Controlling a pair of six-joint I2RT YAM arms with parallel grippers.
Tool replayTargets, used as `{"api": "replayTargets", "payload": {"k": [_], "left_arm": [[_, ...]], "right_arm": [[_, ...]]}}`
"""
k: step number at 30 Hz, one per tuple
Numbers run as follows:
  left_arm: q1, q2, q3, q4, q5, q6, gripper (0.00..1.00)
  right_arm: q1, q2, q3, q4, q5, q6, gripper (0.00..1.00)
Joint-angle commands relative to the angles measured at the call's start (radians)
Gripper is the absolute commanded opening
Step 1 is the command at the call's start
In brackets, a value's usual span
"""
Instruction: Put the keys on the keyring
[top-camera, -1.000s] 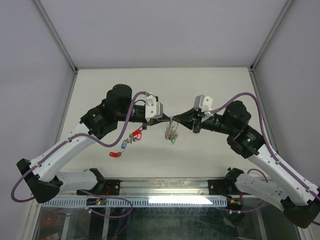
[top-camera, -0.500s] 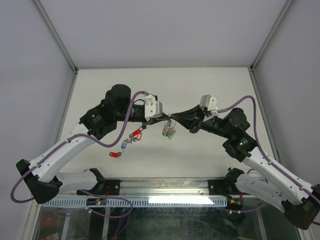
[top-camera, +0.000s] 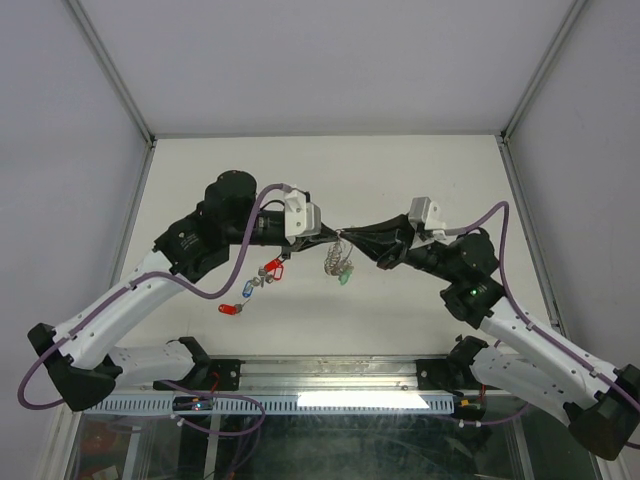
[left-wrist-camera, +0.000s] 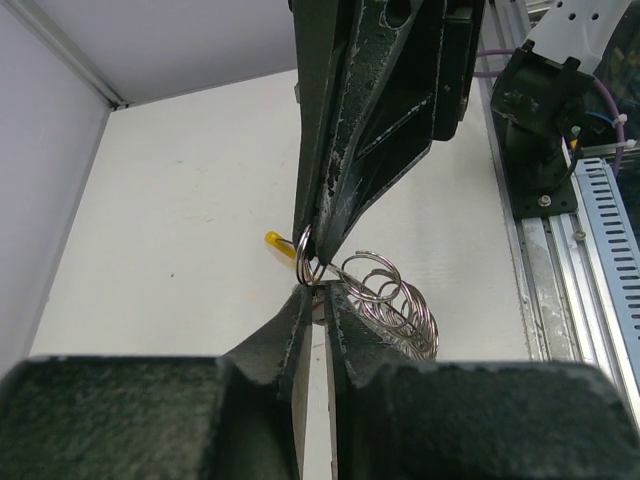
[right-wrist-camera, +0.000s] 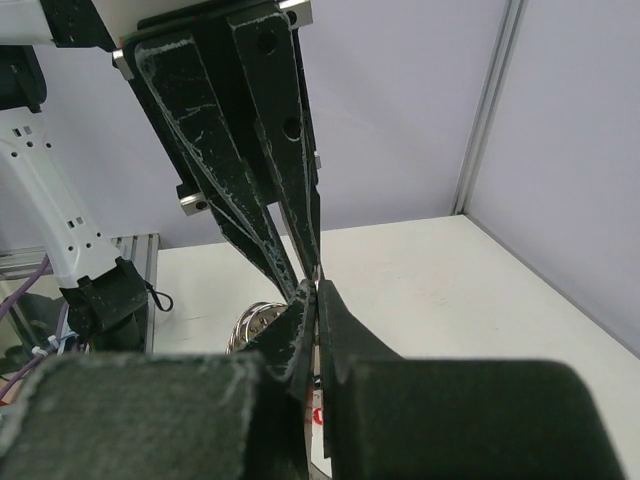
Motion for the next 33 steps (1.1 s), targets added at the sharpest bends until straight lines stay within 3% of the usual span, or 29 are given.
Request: {"api": "replayTargets", "payload": {"k": [1,16,28,33], "left_arm": [[-0.007,-0.070,-0.001,0.079,-0.004,-0.034,0.12],[-0.006,-0.089,-0.025,0.178,0.123,-0.119,0.26],[-0.006,-0.060,-0.047,0.216,0.167,-0.141,0.28],[-0.006,-0.051,-0.052,0.225,0.172,-0.144,0.24]], "right_arm": [[0.004,-0.047,0.034,0.061,-0.024,-0.053,0.00],[0.004,-0.077,0.108,-0.056,-0.139,-0.110,0.00],[0.004,-0.076,0.114,-0.033,-0.154,-0.089,0.00],[0.004,-0.071,0.118,-0.024,-0.165,-0.076,0.00]]}}
